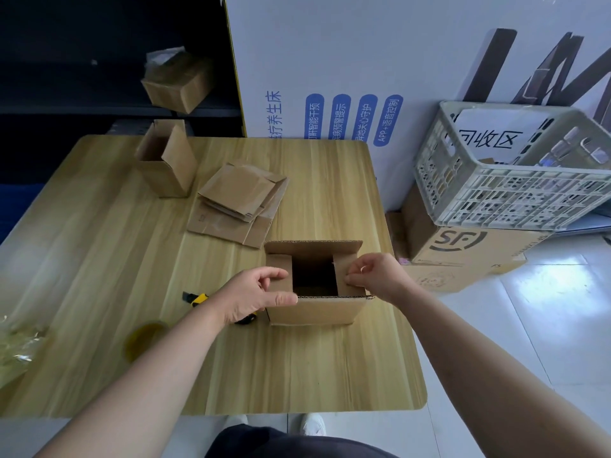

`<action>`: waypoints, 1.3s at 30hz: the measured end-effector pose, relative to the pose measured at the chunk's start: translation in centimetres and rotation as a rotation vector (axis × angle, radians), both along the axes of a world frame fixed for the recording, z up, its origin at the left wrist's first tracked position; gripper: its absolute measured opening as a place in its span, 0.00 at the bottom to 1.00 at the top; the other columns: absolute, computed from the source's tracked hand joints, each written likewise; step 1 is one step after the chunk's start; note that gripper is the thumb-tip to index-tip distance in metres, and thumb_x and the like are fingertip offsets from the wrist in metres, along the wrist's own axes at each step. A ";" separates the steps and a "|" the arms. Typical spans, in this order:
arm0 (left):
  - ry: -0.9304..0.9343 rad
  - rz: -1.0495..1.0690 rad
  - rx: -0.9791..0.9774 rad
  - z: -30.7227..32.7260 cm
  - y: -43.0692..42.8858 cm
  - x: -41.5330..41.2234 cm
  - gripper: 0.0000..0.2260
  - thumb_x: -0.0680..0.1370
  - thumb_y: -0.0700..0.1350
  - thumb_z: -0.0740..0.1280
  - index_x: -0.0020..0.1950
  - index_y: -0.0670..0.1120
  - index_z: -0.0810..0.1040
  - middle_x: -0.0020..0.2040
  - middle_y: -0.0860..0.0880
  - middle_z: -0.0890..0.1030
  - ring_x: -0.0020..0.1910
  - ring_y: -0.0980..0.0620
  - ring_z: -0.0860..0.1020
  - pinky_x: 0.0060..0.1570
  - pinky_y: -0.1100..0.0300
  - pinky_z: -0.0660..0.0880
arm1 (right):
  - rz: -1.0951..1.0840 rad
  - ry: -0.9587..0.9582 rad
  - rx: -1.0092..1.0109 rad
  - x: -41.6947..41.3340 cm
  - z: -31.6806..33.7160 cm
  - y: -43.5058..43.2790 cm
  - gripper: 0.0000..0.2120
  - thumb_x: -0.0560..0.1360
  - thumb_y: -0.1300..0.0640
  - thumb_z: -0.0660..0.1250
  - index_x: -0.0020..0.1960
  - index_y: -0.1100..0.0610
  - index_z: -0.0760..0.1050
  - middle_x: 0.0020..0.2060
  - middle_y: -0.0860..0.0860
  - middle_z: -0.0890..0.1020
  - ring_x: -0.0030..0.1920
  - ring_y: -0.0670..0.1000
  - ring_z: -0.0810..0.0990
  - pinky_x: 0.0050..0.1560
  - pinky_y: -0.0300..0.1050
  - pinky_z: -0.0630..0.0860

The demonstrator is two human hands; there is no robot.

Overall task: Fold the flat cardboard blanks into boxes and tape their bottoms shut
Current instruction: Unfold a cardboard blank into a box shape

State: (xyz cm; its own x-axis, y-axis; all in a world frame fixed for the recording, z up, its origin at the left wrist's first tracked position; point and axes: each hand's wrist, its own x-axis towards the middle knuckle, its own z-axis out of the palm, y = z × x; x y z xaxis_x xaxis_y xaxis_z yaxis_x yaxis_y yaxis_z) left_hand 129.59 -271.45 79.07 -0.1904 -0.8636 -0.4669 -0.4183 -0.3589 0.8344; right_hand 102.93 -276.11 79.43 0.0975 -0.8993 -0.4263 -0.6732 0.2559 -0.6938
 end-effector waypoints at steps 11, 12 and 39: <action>-0.041 0.045 -0.062 -0.5 0.5 -0.4 0.20 0.72 0.51 0.74 0.63 0.55 0.78 0.56 0.53 0.76 0.52 0.57 0.77 0.43 0.67 0.76 | -0.092 -0.245 0.169 -1.3 0.1 -0.5 0.03 0.76 0.59 0.70 0.47 0.59 0.81 0.37 0.51 0.80 0.34 0.46 0.75 0.34 0.36 0.74; -0.045 0.044 -0.065 -0.5 0.5 -0.4 0.20 0.72 0.51 0.74 0.63 0.54 0.78 0.57 0.53 0.76 0.53 0.57 0.77 0.42 0.67 0.76 | -0.129 -0.282 0.189 -1.5 0.2 -0.7 0.04 0.77 0.60 0.68 0.48 0.59 0.80 0.38 0.52 0.80 0.35 0.47 0.76 0.36 0.39 0.75; -0.127 0.414 -0.136 -3.2 0.4 -1.5 0.14 0.72 0.49 0.74 0.48 0.47 0.71 0.41 0.49 0.73 0.37 0.49 0.73 0.43 0.49 0.77 | -0.084 -0.283 0.009 -1.0 0.2 -2.6 0.09 0.78 0.48 0.67 0.55 0.50 0.81 0.52 0.47 0.83 0.56 0.49 0.79 0.64 0.52 0.74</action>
